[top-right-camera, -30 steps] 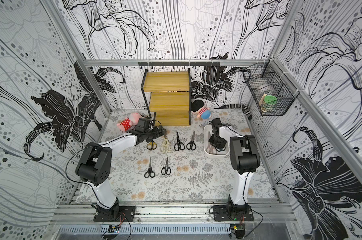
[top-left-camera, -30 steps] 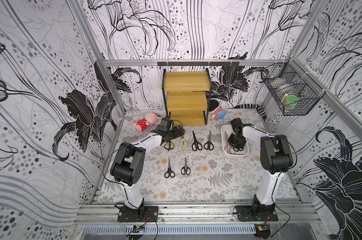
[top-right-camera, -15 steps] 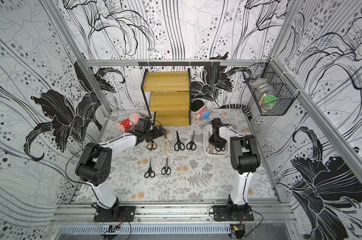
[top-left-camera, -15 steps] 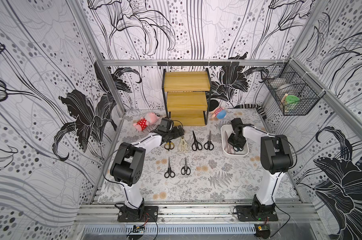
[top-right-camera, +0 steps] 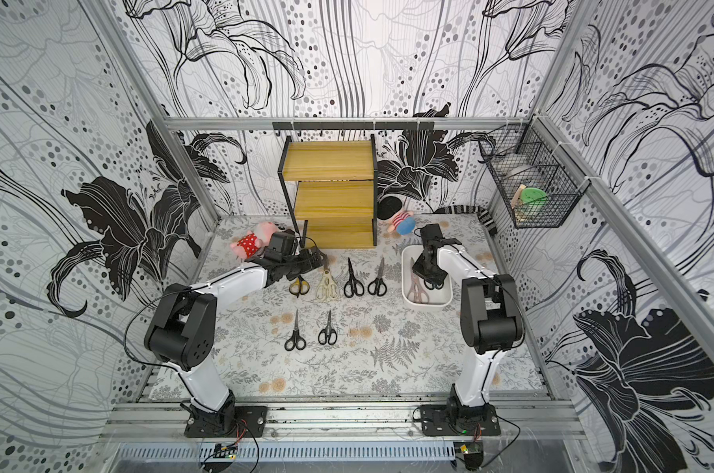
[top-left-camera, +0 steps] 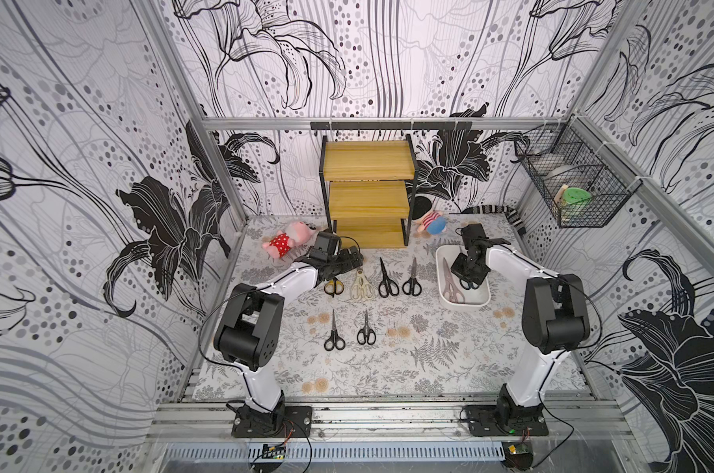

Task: Take the scissors out of the storage box
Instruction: Pick up the scissors from the storage box, then place the scissors at the center of the board.

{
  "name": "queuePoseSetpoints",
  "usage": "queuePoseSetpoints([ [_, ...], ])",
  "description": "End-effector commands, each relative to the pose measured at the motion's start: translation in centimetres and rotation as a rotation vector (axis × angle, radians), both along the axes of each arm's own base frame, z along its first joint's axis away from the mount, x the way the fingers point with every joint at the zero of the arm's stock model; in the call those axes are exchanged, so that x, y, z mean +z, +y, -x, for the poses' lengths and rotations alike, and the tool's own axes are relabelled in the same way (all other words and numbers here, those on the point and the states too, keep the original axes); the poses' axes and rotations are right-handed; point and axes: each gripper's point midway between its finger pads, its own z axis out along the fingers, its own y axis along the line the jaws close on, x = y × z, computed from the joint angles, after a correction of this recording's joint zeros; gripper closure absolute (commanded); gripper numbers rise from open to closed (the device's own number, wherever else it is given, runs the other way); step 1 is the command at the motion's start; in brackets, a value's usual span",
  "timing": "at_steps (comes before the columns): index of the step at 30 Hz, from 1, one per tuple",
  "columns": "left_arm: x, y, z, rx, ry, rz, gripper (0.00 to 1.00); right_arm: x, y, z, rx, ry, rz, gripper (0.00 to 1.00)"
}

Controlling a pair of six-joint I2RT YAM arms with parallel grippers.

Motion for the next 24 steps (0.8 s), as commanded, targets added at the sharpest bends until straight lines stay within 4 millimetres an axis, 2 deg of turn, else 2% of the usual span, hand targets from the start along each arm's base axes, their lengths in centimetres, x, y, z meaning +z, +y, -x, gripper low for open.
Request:
queuePoseSetpoints([
  [1,1.4,-0.3,-0.5,-0.011,-0.044,0.008,0.02,3.2,0.0,-0.2,-0.005,-0.063,-0.026,1.0],
  [6,1.6,-0.5,-0.4,-0.019,-0.04,0.021,0.02,4.9,1.1,0.5,0.027,-0.105,-0.087,1.0],
  [12,2.6,-0.3,0.1,-0.002,-0.064,0.043,0.02,6.5,5.7,3.2,0.118,-0.143,-0.189,1.0],
  [15,3.1,-0.3,0.9,0.002,-0.081,0.066,0.02,7.0,8.9,5.4,0.193,-0.135,-0.24,1.0],
  [19,3.5,-0.6,2.5,-0.017,-0.092,0.055,0.02,7.1,13.0,9.4,0.262,-0.128,-0.336,1.0],
  [24,3.7,0.0,4.9,-0.016,-0.105,0.046,0.02,4.8,18.3,14.9,0.355,-0.032,-0.417,1.0],
])
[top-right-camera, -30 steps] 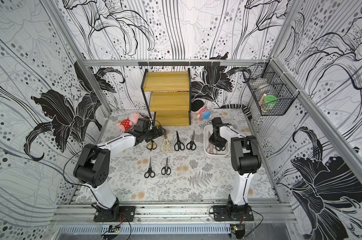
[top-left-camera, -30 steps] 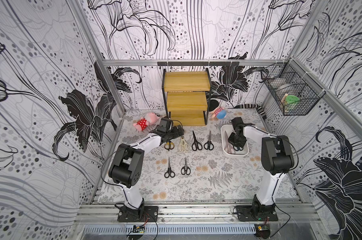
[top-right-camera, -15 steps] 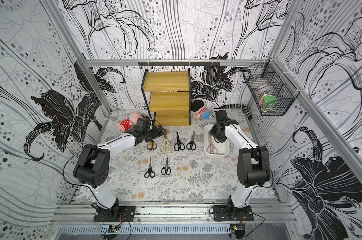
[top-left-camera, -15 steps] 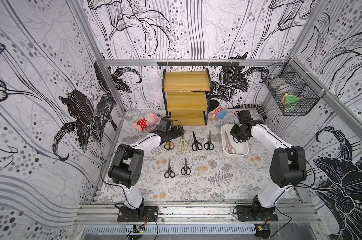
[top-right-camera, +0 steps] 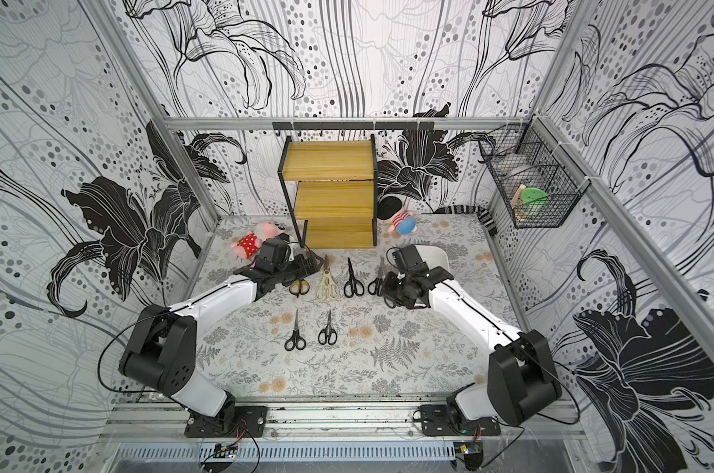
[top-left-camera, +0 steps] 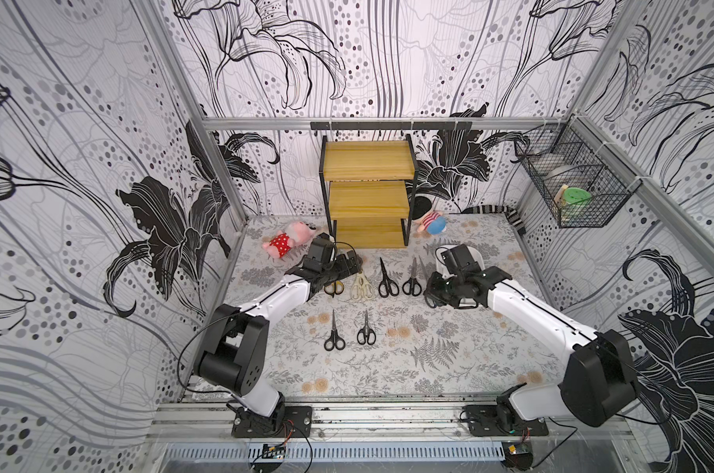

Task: Take the scissors out of the storage box
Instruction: Place the scissors at the center of the board.

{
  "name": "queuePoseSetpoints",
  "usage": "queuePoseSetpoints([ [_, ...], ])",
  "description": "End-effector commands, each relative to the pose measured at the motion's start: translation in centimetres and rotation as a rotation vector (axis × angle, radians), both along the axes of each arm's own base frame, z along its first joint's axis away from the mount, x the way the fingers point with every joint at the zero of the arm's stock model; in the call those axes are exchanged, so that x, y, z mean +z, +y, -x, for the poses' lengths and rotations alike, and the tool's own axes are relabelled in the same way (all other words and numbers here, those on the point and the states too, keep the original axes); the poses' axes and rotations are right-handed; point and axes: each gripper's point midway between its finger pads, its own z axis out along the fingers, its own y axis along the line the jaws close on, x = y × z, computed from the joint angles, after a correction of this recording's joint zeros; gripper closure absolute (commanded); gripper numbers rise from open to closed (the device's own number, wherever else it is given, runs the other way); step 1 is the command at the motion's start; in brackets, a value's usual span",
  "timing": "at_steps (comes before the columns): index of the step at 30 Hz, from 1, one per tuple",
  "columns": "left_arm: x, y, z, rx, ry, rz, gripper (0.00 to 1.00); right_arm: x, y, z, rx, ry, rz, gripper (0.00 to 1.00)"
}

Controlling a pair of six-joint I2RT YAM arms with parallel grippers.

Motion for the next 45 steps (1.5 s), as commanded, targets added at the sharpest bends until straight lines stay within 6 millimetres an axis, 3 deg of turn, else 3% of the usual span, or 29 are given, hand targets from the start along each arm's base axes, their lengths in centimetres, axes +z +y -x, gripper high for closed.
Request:
queuePoseSetpoints([
  [1,1.2,0.3,1.0,0.005,-0.054,0.007,0.02,-1.1,3.1,3.1,0.023,0.075,-0.047,1.0],
  [5,0.9,1.1,2.9,0.005,-0.058,-0.008,0.02,-3.4,5.9,6.6,0.013,0.171,-0.079,1.0],
  [8,0.5,1.8,3.9,0.009,-0.06,-0.034,0.02,-4.8,7.5,7.9,-0.04,0.217,-0.119,1.0],
  [17,-0.8,3.8,6.1,0.018,-0.084,-0.128,0.02,-6.4,9.2,7.4,-0.216,0.265,-0.15,1.0],
  [27,1.1,4.9,6.0,0.05,-0.159,-0.168,0.02,-10.9,10.5,7.8,-0.251,0.395,-0.066,1.0],
  [35,1.4,5.4,6.1,0.065,-0.171,-0.184,0.02,-12.3,10.7,7.7,-0.257,0.434,-0.007,1.0],
  [37,1.3,5.4,6.0,0.066,-0.17,-0.186,0.02,-12.3,10.6,7.6,-0.266,0.431,0.008,0.96],
  [42,1.1,5.6,5.9,0.073,-0.166,-0.199,0.02,-11.5,10.3,7.0,-0.273,0.4,0.027,0.66],
  [45,0.7,5.5,5.8,0.069,-0.155,-0.202,0.02,-10.6,10.2,6.5,-0.263,0.369,0.051,0.62],
])
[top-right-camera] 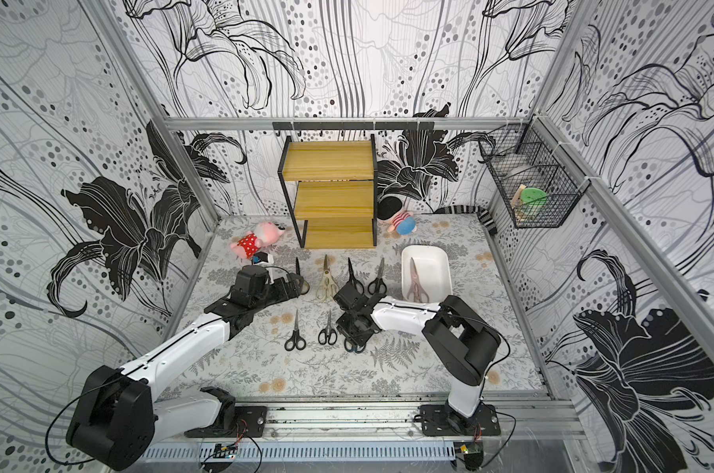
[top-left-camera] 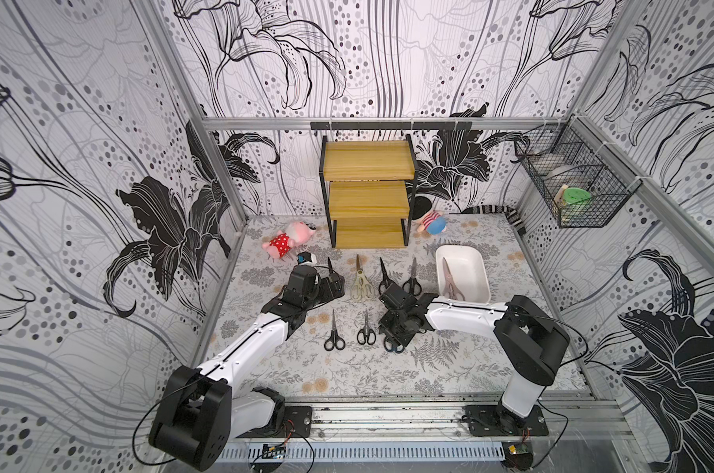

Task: Take the scissors out of the storage box
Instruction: Place the scissors at the center of the board, then pick up the scissors from the storage box.

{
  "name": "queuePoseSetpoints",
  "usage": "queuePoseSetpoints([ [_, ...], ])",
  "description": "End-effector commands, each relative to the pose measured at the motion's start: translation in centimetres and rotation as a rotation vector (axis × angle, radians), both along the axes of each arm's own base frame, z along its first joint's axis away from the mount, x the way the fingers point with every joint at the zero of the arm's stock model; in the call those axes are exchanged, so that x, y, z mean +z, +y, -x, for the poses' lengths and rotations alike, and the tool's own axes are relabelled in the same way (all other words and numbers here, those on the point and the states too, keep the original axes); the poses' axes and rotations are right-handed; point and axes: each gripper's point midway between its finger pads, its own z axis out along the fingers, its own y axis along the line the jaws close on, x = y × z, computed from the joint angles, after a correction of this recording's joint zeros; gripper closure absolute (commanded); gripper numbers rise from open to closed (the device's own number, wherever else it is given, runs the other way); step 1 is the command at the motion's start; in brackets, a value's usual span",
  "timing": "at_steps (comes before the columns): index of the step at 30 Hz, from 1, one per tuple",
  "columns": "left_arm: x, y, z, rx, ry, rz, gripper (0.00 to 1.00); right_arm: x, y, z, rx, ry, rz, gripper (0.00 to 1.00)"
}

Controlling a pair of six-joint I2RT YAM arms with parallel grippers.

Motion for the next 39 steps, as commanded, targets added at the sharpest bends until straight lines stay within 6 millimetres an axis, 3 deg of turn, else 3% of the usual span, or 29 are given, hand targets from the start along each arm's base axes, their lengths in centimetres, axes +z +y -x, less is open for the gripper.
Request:
queuePoseSetpoints([
  [1,0.1,0.1,-0.6,0.0,-0.019,-0.024,0.02,0.5,-0.9,-0.2,0.015,-0.019,0.083,0.62],
  [8,-1.6,-0.1,-0.7,-0.005,0.027,-0.039,0.02,4.7,-0.2,-2.8,0.117,-0.15,0.101,0.61],
  [12,-2.9,-0.4,-0.6,-0.028,0.065,-0.044,0.02,6.6,-1.9,-5.2,0.22,-0.207,0.189,0.63],
  [18,-2.6,-2.4,-2.4,-0.087,0.091,-0.006,0.02,7.9,-8.3,-9.7,0.264,-0.272,0.263,0.71],
  [24,-0.5,-5.1,-7.0,-0.133,0.089,0.028,0.02,9.2,-17.9,-13.5,0.221,-0.293,0.433,0.78],
  [28,0.1,-7.1,-9.8,-0.166,0.094,0.07,0.02,8.3,-23.1,-14.8,0.251,-0.255,0.484,0.77],
  [33,0.4,-8.9,-12.3,-0.19,0.105,0.117,0.02,6.3,-27.3,-14.4,0.329,-0.158,0.596,0.74],
  [39,0.1,-10.5,-14.6,-0.207,0.126,0.167,0.02,3.8,-28.5,-13.9,0.424,-0.074,0.636,0.67],
])
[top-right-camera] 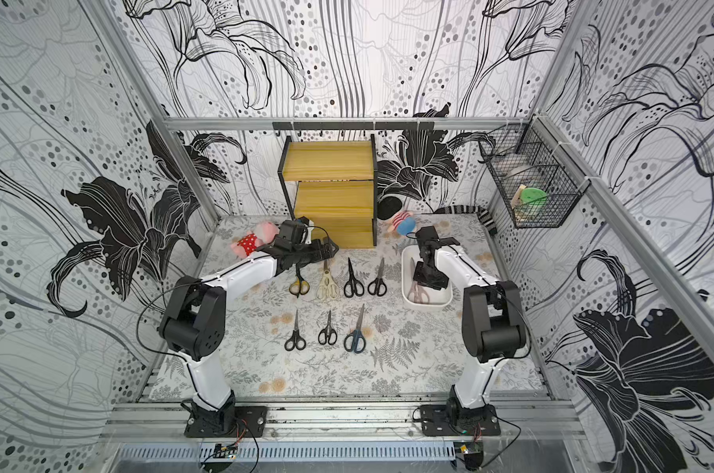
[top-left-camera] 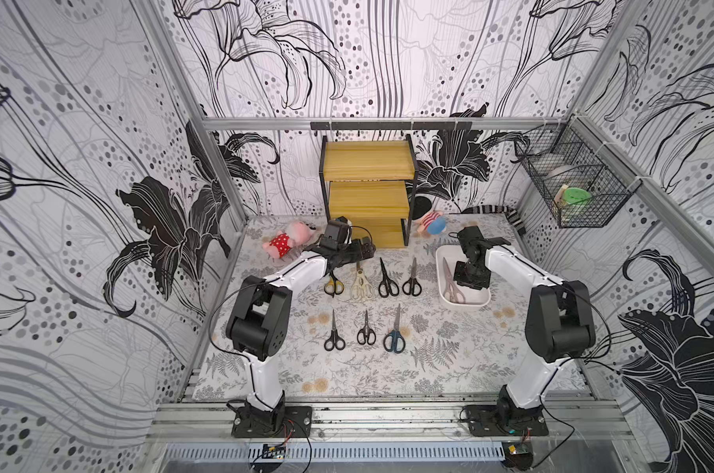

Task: Take the scissors out of the storage box
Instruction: Pick up the scissors from the storage box.

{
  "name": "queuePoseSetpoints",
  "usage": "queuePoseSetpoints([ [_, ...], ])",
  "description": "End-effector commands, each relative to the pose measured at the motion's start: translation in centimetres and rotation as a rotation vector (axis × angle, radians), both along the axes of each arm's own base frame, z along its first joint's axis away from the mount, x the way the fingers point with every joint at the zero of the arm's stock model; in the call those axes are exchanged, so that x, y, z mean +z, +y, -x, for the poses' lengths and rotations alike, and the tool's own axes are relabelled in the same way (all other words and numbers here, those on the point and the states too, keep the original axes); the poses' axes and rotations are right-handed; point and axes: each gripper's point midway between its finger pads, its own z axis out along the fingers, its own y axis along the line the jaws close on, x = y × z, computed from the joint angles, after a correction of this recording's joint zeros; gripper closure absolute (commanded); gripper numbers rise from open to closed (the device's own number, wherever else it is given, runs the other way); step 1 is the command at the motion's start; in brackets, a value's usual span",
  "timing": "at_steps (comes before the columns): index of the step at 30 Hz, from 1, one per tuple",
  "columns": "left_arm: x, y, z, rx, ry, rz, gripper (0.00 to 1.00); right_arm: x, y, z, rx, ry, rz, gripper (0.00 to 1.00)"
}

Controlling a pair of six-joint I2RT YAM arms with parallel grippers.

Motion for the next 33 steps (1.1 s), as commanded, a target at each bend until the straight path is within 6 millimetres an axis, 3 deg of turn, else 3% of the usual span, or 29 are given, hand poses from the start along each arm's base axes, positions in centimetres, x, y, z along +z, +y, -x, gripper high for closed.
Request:
queuePoseSetpoints([
  [1,0.6,-1.4,-1.0,-0.026,0.009,0.046,0.02,-1.4,-0.8,0.8,0.083,0.088,0.067,0.67],
  [14,-0.3,-1.3,-2.3,-0.007,0.037,0.024,0.02,-6.5,-1.3,-0.4,0.108,0.144,0.055,0.66],
  [21,-0.4,-0.9,-2.4,0.016,0.036,0.016,0.02,-7.2,-2.1,-2.7,0.046,0.079,0.021,0.68],
  [26,-0.1,-0.8,-2.5,0.031,0.024,0.026,0.02,-8.0,-2.1,-3.8,0.045,0.074,-0.014,0.74],
  [33,-0.3,-0.6,-2.6,0.049,0.025,0.032,0.02,-8.2,-1.8,-4.0,0.083,0.074,-0.034,0.95],
])
